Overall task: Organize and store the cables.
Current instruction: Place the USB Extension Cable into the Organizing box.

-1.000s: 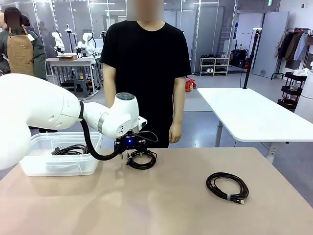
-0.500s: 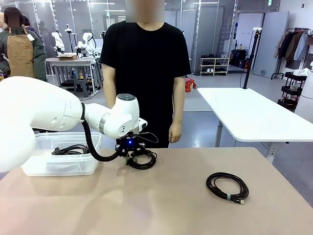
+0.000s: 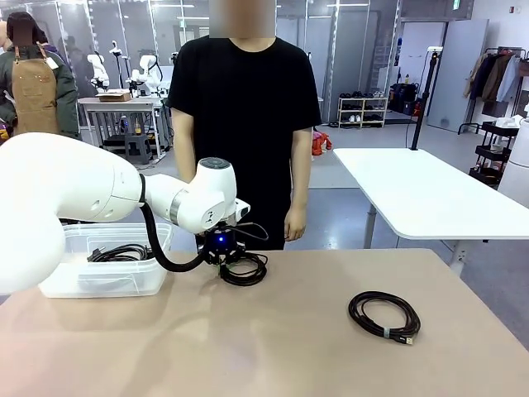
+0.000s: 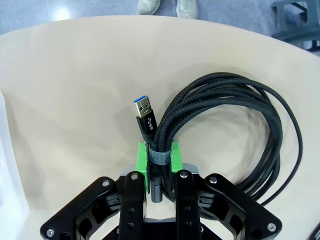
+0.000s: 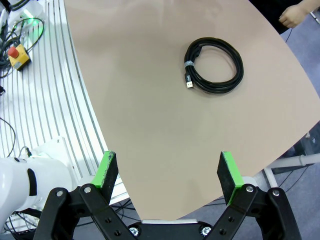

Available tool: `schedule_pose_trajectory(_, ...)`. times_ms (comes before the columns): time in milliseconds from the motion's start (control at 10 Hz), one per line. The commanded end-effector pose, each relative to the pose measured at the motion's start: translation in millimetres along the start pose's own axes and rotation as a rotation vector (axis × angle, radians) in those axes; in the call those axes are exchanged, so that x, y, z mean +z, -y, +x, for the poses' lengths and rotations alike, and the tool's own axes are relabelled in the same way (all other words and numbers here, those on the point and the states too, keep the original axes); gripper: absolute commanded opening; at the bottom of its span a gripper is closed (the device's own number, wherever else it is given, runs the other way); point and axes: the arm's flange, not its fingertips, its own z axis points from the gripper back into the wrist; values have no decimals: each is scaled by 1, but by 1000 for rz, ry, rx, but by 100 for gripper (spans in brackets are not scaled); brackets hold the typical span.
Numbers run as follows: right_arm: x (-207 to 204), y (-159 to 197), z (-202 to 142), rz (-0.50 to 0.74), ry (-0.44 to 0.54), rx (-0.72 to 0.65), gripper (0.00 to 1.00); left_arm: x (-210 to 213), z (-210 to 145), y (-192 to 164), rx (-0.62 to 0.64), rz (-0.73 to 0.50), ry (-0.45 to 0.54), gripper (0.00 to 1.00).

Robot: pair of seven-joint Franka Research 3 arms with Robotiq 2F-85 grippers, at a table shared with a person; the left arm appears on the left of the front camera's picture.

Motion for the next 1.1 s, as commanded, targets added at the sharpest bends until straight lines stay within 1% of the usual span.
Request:
schedule_pose_trajectory(0,-1,2,1,-6,2,5,100,9,2,-2,-14,-31,-21,0)
schedule_pose_trajectory(100,-1,2,1,-6,2,5,100,20,-1,-5,-14,-46,-6,0)
schedule_pose_trajectory(200,-1,2,1,-6,2,5,100,44,-5,-10,-40,-64,24,0)
schedule_pose_trajectory(300,-1,2,1,-6,2,5,100,71,-13,-18,-115,-97,48,0)
schedule_pose_trajectory(400,-1,2,1,-6,2,5,100,98,-20,-24,-122,-122,61,0)
schedule_pose_trajectory(500,-1,2,1,-6,2,5,100,120,-28,-31,-184,-159,65,0)
schedule_pose_trajectory(600,-1,2,1,-6,2,5,100,140,-42,-35,-218,-167,71,0)
schedule_pose_trajectory(800,-1,2,1,-6,2,5,100,158,-61,-38,-230,-153,82,0)
schedule_pose_trajectory(900,-1,2,1,-6,2,5,100,167,-67,-41,-244,-191,53,0)
schedule_pose_trajectory(1000,-1,2,1,-6,2,5,100,184,-78,-52,-273,-189,37,0)
